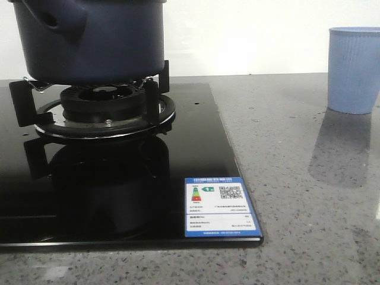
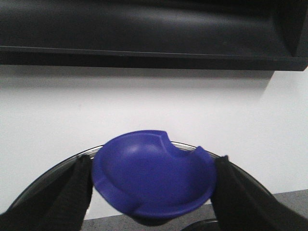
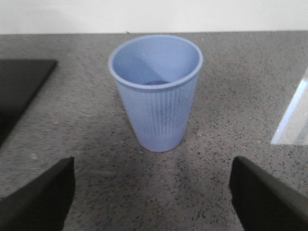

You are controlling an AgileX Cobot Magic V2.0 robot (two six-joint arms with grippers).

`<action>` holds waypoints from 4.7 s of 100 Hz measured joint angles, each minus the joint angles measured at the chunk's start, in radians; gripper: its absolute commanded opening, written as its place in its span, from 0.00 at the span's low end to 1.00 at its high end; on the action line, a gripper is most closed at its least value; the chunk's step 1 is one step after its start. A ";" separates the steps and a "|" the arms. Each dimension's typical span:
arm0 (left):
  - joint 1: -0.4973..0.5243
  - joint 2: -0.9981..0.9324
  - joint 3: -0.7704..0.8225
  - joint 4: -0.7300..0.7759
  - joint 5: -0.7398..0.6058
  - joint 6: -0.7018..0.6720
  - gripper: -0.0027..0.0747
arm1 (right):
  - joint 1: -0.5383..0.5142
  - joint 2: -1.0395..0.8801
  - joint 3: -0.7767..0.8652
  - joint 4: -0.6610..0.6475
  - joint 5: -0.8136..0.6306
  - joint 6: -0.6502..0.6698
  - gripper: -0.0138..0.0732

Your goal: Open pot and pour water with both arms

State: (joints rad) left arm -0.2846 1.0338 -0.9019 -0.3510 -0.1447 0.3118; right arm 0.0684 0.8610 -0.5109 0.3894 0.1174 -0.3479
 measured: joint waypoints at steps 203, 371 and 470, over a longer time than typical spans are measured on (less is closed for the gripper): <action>0.013 -0.004 0.000 -0.001 0.002 0.000 0.51 | 0.134 0.443 -0.306 -0.176 -0.117 0.032 0.53; 0.013 -0.004 0.000 -0.001 -0.012 0.000 0.51 | 0.588 0.742 -1.015 -0.925 0.548 -0.052 0.53; 0.013 -0.004 0.000 -0.001 -0.012 0.000 0.51 | 0.632 0.818 -1.021 -1.446 0.361 -0.055 0.53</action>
State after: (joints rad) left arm -0.2720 1.0298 -0.9019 -0.3524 -0.1571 0.3118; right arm 0.7002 1.6794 -1.5324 -1.0566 0.4787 -0.4025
